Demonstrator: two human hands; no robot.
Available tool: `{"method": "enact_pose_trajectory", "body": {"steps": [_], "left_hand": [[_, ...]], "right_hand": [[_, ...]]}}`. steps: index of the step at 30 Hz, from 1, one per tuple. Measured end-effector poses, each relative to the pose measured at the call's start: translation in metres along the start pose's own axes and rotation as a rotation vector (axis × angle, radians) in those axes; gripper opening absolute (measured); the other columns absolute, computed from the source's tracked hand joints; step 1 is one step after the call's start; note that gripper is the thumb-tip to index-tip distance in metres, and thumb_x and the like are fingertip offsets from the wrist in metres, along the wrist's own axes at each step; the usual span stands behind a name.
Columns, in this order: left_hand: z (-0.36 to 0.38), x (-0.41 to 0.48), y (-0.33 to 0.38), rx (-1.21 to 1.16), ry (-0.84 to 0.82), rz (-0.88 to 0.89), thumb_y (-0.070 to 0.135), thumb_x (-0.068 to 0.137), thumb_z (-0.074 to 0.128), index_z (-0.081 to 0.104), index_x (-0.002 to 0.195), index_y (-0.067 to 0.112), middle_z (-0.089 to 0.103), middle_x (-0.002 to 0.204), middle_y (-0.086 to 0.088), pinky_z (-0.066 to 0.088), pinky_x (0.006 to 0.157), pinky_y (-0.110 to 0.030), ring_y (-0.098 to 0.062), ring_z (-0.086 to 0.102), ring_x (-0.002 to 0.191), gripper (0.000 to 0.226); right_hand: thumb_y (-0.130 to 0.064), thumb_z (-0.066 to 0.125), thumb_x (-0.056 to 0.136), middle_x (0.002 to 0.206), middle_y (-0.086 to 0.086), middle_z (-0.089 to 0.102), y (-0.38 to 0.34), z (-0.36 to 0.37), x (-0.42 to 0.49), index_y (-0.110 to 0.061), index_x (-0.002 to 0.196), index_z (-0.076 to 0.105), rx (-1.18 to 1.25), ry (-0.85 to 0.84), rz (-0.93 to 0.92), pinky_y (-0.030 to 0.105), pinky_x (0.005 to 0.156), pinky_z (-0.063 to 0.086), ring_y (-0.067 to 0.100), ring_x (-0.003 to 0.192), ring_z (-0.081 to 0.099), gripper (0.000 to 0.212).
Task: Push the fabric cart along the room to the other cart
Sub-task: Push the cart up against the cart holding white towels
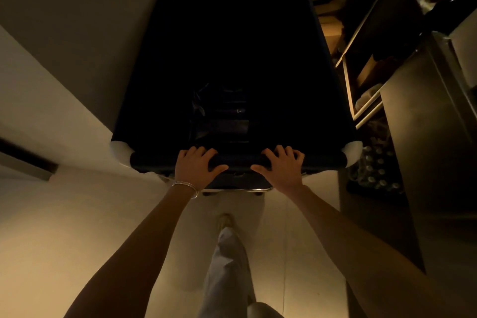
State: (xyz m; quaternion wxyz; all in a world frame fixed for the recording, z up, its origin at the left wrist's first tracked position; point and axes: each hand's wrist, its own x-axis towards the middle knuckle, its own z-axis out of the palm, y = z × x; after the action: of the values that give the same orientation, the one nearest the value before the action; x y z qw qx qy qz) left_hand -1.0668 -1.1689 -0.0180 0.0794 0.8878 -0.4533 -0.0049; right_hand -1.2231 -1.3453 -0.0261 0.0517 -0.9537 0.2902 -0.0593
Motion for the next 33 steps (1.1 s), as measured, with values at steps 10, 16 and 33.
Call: {"method": "enact_pose_trajectory", "body": {"steps": [10, 16, 33], "left_hand": [[-0.005, 0.102, -0.031, -0.017, -0.043, 0.016, 0.07, 0.075, 0.025, 0.065, 0.107, 0.017, 0.068, 0.092, -0.011, 0.044, 0.078, -0.041, -0.032, 0.06, 0.088, 0.073], [-0.004, 0.157, -0.046, -0.04, -0.052, 0.029, 0.071, 0.074, 0.023, 0.065, 0.106, 0.017, 0.069, 0.094, -0.011, 0.043, 0.08, -0.041, -0.032, 0.06, 0.092, 0.076], [-0.001, 0.268, -0.071, -0.131, -0.106, 0.012, 0.079, 0.068, 0.021, 0.064, 0.107, 0.02, 0.068, 0.099, -0.01, 0.039, 0.085, -0.041, -0.031, 0.059, 0.097, 0.083]], "right_hand": [[-0.084, 0.0, 0.071, 0.098, 0.017, 0.063, 0.004, -0.002, 0.102, -0.018, 0.102, 0.063, 0.042, -0.138, 0.08, 0.05, 0.087, 0.037, 0.038, 0.097, 0.056, 0.097], [-0.089, -0.005, 0.051, 0.125, 0.014, 0.051, 0.003, -0.011, 0.158, -0.024, 0.124, 0.05, 0.007, -0.255, 0.133, 0.042, 0.098, 0.02, 0.033, 0.12, 0.039, 0.112], [-0.085, 0.018, 0.064, 0.119, 0.015, 0.055, 0.017, -0.007, 0.261, -0.018, 0.119, 0.053, -0.004, -0.273, 0.124, 0.045, 0.097, 0.027, 0.035, 0.114, 0.045, 0.093]]}}
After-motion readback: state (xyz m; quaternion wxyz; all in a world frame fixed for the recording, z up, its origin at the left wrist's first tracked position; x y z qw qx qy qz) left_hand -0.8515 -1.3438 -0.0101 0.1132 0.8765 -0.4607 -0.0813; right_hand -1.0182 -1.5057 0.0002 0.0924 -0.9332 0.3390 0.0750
